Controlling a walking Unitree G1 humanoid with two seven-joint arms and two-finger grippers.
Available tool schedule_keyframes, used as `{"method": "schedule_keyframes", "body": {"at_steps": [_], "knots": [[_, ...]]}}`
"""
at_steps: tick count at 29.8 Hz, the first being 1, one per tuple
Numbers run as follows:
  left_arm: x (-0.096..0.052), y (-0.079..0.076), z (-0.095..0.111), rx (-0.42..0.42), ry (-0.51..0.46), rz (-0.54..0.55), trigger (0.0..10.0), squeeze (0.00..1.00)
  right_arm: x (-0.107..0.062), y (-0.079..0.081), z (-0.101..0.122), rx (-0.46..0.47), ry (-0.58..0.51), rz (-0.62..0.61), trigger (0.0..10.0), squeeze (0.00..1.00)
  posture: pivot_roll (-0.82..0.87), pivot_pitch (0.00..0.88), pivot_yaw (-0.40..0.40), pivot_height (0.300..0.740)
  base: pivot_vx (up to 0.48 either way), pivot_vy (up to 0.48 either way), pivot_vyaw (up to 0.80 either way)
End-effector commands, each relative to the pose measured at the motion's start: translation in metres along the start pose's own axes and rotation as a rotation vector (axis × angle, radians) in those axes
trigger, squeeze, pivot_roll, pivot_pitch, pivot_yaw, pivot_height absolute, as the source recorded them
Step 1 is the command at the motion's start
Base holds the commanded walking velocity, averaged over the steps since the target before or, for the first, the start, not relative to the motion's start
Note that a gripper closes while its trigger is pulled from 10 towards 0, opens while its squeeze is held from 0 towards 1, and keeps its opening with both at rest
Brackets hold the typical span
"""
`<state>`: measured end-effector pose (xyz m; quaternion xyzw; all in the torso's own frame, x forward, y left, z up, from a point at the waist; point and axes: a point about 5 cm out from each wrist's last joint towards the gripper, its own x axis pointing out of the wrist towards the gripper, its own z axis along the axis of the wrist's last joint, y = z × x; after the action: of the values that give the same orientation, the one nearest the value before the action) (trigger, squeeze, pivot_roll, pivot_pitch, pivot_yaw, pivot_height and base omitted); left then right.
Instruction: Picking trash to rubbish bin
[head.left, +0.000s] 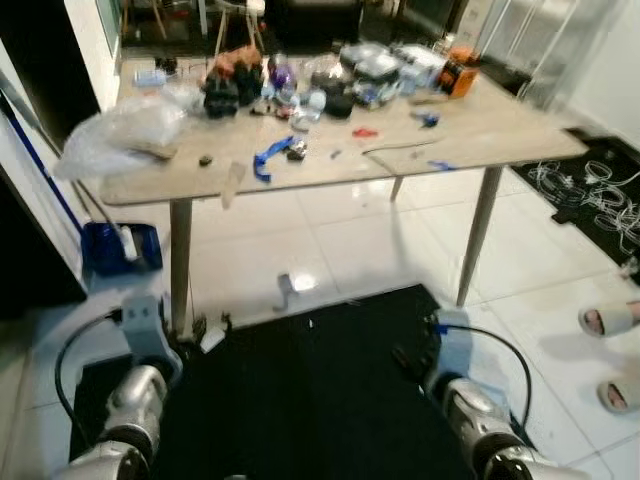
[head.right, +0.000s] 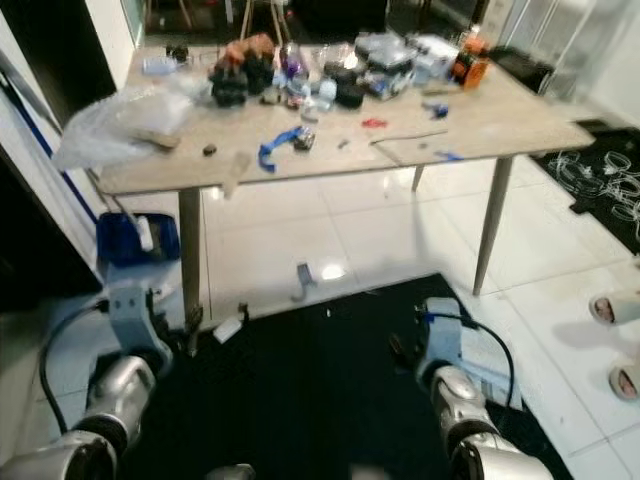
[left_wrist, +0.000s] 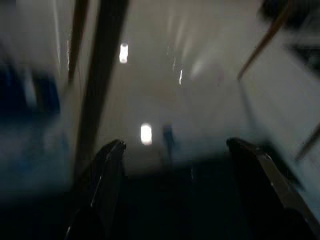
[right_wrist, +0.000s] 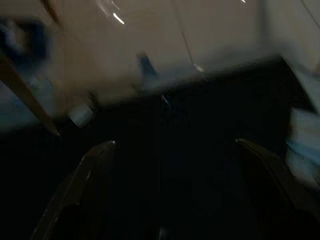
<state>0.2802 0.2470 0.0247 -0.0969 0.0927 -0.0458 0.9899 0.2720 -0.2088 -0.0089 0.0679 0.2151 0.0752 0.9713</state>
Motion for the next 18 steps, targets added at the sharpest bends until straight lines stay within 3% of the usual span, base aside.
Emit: {"method": "schedule_keyframes", "body": {"at_steps": [1, 10, 16, 18], "knots": [[0.010, -0.010, 0.019, 0.023, -0.093, -0.078, 10.0, 0.00, 0.010, -0.003, 0.059, -0.054, -0.231, 0.096, 10.0, 0.00, -0.01, 0.000, -0.030, 0.740, 0.416, 0.000, 0.00], [0.016, -0.029, 0.031, 0.020, -0.179, -0.158, 10.0, 0.00, 0.009, -0.001, 0.060, -0.094, -0.233, 0.154, 10.0, 0.00, -0.01, 0.000, -0.031, 0.740, 0.382, 0.000, 0.00], [0.016, -0.033, 0.045, 0.014, -0.240, -0.220, 10.0, 0.00, 0.009, 0.001, 0.067, -0.106, -0.268, 0.213, 10.0, 0.00, -0.01, 0.000, -0.030, 0.740, 0.000, 0.000, 0.00], [0.017, -0.043, 0.059, 0.017, -0.285, -0.314, 10.0, 0.00, 0.010, 0.006, 0.077, -0.105, -0.304, 0.286, 10.0, 0.00, -0.01, 0.000, -0.028, 0.740, 0.000, 0.000, 0.00]]}}
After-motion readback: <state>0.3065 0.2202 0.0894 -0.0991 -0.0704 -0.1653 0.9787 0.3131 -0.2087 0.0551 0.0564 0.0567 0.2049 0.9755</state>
